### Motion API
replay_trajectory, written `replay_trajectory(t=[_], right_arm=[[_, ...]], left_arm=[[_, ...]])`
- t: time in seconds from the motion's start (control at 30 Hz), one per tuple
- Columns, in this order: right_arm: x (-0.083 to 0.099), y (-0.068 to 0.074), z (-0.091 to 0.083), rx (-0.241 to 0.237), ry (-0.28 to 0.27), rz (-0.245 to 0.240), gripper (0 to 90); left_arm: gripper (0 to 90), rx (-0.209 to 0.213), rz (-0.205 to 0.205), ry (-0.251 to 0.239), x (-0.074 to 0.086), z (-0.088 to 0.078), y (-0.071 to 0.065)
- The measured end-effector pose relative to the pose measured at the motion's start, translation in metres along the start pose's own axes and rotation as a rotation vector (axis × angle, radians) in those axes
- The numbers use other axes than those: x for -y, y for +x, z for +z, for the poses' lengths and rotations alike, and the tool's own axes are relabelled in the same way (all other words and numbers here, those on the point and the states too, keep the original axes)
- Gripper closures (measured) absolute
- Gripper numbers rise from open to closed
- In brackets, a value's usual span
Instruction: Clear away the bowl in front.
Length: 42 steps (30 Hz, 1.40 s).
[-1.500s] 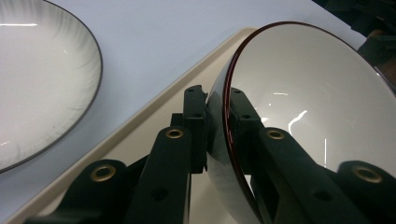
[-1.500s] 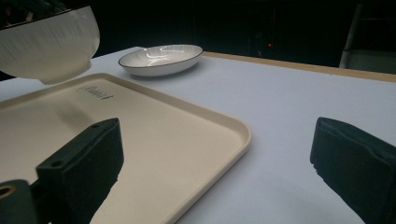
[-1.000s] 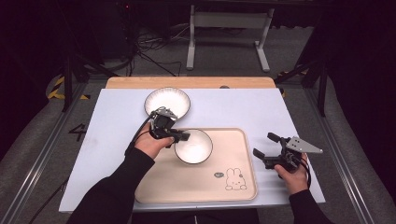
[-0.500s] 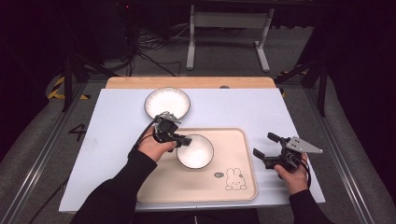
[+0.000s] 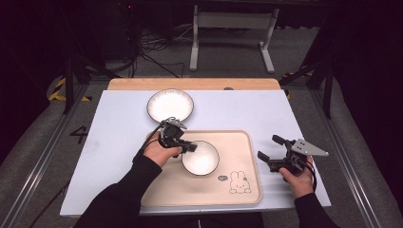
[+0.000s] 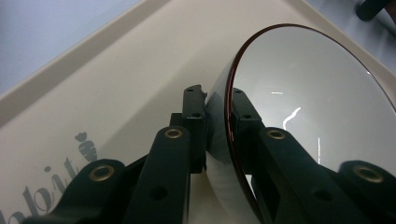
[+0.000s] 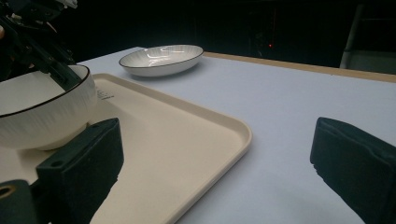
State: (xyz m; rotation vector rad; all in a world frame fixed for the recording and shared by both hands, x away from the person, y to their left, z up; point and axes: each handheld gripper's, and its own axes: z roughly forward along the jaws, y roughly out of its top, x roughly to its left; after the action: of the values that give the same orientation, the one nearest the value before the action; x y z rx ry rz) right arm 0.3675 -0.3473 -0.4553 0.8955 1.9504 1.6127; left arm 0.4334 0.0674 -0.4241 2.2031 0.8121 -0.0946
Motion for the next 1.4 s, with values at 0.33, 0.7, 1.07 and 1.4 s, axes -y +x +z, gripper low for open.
replay_trajectory(t=[0.33,0.7,1.07,1.4], right_arm=[[0.000,0.000,0.000,0.001,0.002,-0.002,3.4],[0.000,0.000,0.000,0.001,0.002,-0.002,3.4],[0.000,0.000,0.000,0.002,0.003,-0.004,3.4],[0.000,0.000,0.000,0.002,0.002,-0.002,3.4]], left_arm=[[80.0,-0.002,-0.010,-0.005,0.002,0.002,0.003],[61.6,-0.023,-0.036,-0.096,0.003,-0.004,0.003],[28.9,-0.062,0.063,-0.226,0.006,-0.013,0.002],[23.0,-0.061,0.101,-0.288,0.013,-0.026,-0.003]])
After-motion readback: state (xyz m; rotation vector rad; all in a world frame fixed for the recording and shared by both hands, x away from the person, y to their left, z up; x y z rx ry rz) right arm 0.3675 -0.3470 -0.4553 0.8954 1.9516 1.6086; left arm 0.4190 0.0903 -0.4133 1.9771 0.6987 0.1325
